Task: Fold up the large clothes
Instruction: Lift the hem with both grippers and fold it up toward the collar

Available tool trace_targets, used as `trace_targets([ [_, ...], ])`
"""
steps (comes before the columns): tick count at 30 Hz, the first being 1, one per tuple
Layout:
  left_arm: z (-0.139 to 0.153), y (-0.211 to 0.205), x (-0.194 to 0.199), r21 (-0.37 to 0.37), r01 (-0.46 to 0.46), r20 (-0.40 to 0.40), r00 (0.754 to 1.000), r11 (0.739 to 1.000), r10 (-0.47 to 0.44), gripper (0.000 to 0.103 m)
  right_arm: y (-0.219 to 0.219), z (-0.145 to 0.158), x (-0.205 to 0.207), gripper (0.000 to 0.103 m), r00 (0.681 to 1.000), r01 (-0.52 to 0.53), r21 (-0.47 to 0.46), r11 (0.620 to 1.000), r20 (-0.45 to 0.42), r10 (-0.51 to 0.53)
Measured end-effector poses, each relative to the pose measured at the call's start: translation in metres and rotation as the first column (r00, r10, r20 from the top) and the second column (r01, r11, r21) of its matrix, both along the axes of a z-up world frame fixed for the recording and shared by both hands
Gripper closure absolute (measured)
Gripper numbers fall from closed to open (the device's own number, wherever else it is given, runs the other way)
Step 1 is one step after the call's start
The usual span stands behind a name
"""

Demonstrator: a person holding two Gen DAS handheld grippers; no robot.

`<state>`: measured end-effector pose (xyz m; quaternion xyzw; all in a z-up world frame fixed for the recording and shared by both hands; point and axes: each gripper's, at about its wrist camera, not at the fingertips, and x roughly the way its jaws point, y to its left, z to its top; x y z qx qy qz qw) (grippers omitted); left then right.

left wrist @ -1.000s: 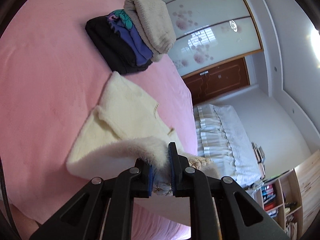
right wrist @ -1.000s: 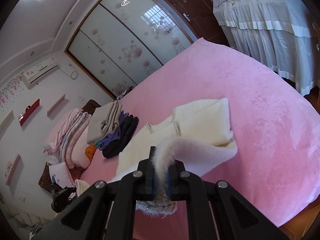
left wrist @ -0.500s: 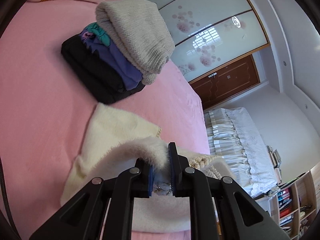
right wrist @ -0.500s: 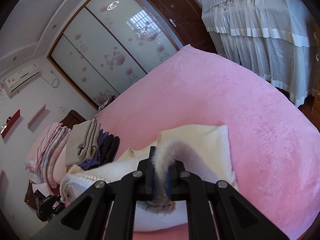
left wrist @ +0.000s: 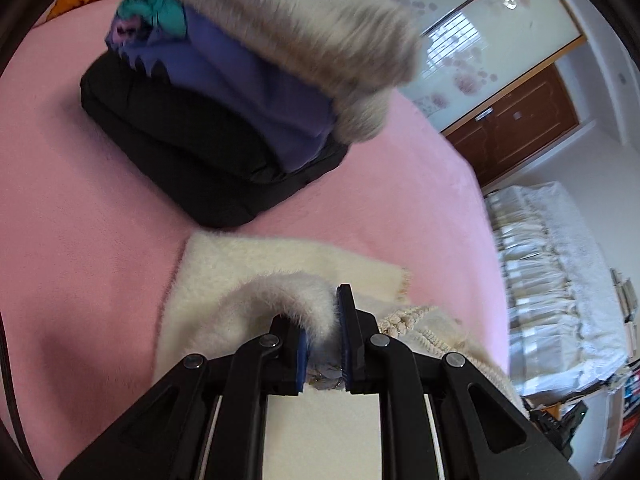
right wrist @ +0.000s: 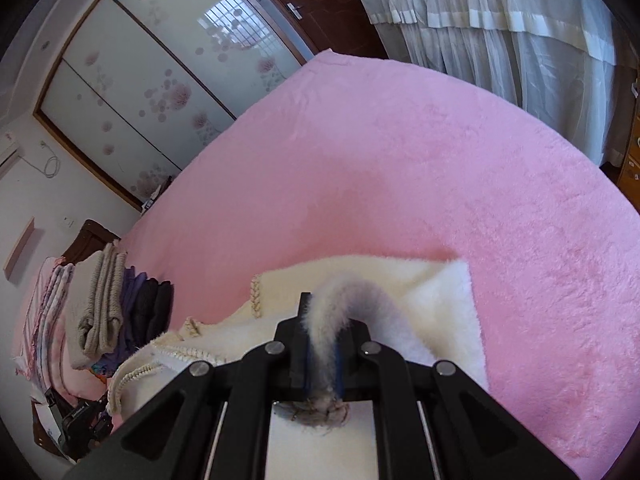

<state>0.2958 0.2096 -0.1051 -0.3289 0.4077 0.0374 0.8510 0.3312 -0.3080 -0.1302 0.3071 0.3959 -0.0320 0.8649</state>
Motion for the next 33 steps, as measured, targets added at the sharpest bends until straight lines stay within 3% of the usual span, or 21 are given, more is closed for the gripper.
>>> trace_targets([
  [5,-0.029,0.005,0.017,-0.037,0.021,-0.065,0.998,0.999,-0.023,0.086,-0.003,-0.045,0.026,0.086,0.992,0.022,0.031,0.999,-0.124,-0.018],
  [7,-0.028,0.008,0.017,-0.075,0.051,-0.058,0.997,0.996,-0.056,0.075,-0.004,-0.051,0.026,0.077,0.991,0.021,0.084,0.996,-0.137,-0.01],
  [9,-0.022,0.011,0.014,-0.107,0.065,-0.066,0.995,0.992,-0.072,0.027,-0.01,-0.05,0.021,0.068,0.992,0.018,0.12,0.993,-0.126,-0.003],
  [11,-0.008,0.015,0.004,-0.101,0.064,-0.029,0.997,0.993,-0.067,0.018,-0.017,-0.043,0.014,0.059,0.994,0.011,0.145,0.989,-0.108,0.005],
  [13,0.004,0.017,0.001,-0.093,0.102,0.004,0.995,0.99,-0.102,0.018,-0.026,-0.034,0.008,0.053,0.997,-0.007,0.198,0.98,-0.074,0.022],
  [15,0.018,0.016,-0.002,-0.002,0.13,0.022,0.991,0.991,-0.13,0.018,-0.036,-0.024,0.002,0.051,0.999,-0.02,0.227,0.974,-0.035,0.029],
  [18,0.026,0.009,0.001,0.192,0.166,0.011,0.985,0.967,-0.172,0.018,-0.035,-0.01,0.003,0.047,0.999,-0.045,0.115,0.992,-0.015,0.047],
  [21,0.017,0.002,0.008,0.302,0.215,-0.018,0.975,0.929,-0.22,0.018,-0.028,-0.008,0.013,0.047,0.994,-0.108,-0.04,0.993,-0.026,0.107],
  [27,-0.018,-0.007,0.035,0.389,0.298,-0.121,0.954,0.872,-0.273,0.019,-0.014,-0.038,0.052,0.047,0.97,-0.221,-0.129,0.967,-0.133,0.204],
  [30,-0.031,-0.01,0.049,0.398,0.312,-0.143,0.95,0.863,-0.278,0.022,-0.007,-0.053,0.067,0.047,0.963,-0.242,-0.139,0.96,-0.157,0.219],
  [33,-0.038,-0.015,0.058,0.387,0.334,-0.147,0.943,0.86,-0.3,0.032,-0.003,-0.065,0.077,0.045,0.959,-0.249,-0.158,0.956,-0.18,0.22],
])
